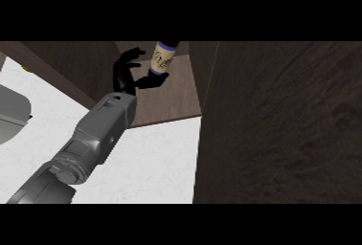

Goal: Pick up the wine, place it into the cabinet and close the cabinet

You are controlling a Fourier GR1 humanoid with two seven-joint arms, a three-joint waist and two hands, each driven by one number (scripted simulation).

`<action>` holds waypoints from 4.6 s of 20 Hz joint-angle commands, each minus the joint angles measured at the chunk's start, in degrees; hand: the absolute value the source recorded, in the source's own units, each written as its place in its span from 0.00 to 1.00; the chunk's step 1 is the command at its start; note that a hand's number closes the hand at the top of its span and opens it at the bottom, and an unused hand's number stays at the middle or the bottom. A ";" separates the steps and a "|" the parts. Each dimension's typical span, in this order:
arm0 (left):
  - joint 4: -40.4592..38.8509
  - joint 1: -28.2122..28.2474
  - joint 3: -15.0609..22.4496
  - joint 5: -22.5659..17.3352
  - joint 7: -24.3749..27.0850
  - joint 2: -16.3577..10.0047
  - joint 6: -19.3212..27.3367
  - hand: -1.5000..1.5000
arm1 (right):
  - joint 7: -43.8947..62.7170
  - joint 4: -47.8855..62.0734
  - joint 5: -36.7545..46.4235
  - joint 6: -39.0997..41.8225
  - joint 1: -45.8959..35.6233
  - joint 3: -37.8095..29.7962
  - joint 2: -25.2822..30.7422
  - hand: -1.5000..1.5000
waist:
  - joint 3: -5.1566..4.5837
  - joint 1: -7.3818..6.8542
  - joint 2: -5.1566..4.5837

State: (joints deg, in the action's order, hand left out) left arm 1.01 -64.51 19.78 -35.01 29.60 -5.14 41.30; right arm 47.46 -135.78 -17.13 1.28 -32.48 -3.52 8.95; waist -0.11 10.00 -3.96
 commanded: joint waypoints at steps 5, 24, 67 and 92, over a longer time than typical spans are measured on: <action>-0.95 1.38 0.12 0.33 -0.68 -3.22 -2.99 0.00 | 1.10 -1.03 -0.59 -0.26 0.80 0.12 -0.06 0.00 | -0.17 -0.56 0.04; 8.45 0.97 -3.05 -2.38 10.17 -3.33 -31.74 0.00 | 3.88 -3.72 1.13 -2.86 0.60 1.08 0.67 0.00 | -0.12 -5.39 2.67; 98.52 46.73 28.72 7.94 -15.10 3.19 3.46 1.00 | 8.58 -1.97 6.03 -10.16 -4.49 3.24 5.19 0.00 | 0.08 -10.58 4.29; 123.17 80.41 10.22 -8.86 -0.43 -33.68 -30.23 1.00 | 13.09 -5.06 2.18 -9.35 -5.50 25.32 -6.24 1.00 | -0.16 -11.14 4.45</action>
State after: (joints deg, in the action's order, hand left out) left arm 123.48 11.63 37.26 -38.12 26.11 -34.04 17.36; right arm 56.67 -136.85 -13.64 -5.60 -36.86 16.12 5.98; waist 0.14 -1.18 -0.06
